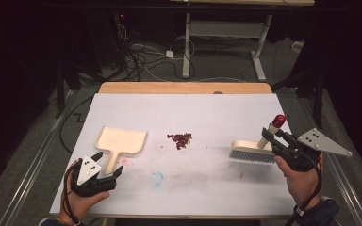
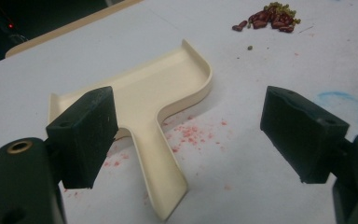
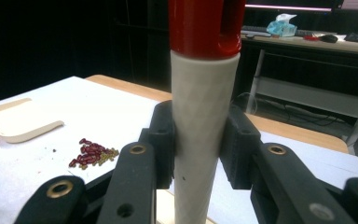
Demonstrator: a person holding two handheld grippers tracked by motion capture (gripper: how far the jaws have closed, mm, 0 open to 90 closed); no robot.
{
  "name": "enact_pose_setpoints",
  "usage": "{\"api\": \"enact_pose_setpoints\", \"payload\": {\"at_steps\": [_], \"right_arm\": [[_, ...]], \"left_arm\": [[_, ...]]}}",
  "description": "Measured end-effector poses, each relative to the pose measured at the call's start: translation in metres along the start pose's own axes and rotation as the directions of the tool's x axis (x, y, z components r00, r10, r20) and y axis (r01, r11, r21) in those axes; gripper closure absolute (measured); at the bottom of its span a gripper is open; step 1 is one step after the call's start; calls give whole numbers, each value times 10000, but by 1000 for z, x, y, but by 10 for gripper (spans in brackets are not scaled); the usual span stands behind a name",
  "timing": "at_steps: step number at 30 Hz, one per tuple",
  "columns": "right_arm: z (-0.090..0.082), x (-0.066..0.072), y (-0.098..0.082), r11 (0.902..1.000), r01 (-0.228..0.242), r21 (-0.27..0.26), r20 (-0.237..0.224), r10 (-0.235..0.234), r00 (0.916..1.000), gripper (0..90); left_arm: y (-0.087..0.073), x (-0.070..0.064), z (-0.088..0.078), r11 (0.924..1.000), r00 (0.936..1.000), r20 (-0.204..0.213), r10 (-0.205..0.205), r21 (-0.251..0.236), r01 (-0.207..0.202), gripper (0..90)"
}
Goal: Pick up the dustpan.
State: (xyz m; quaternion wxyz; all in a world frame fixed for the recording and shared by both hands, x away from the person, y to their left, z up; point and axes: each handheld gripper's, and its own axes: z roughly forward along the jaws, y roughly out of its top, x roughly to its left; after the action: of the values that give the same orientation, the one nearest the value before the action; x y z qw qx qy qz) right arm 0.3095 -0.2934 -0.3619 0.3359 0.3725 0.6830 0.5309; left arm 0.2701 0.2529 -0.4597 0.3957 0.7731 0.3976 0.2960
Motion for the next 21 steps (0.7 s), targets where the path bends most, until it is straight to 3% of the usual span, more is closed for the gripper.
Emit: {"api": "enact_pose_setpoints", "payload": {"at_steps": [5,13,18,19,20,21], "right_arm": [[0,-2,-1,10000,-87,-13,8,87,10000,698],[-1,-2,5,9999,3,-146,-57,-4,10000,698],[0,-5,8,9993,-210,-295,-178,205,9996,698],[0,-6,9,9994,-140,-328,-159,135,9998,698],[0,-6,10,9993,-145,-358,-146,140,9998,698],[0,-6,11,9992,-158,-378,-167,151,9997,698]], "left_arm": [[-2,1,5,9994,9994,247,-221,257,215,187],[-5,0,3,9988,9999,51,-88,492,85,187],[-10,5,-1,9924,9954,39,-957,783,951,183],[-11,7,-3,9843,9910,-297,-1307,1153,1332,185],[-11,7,-3,9843,9910,-297,-1307,1153,1332,184],[-13,9,-3,9803,9876,-142,-1560,1203,1566,184]]}}
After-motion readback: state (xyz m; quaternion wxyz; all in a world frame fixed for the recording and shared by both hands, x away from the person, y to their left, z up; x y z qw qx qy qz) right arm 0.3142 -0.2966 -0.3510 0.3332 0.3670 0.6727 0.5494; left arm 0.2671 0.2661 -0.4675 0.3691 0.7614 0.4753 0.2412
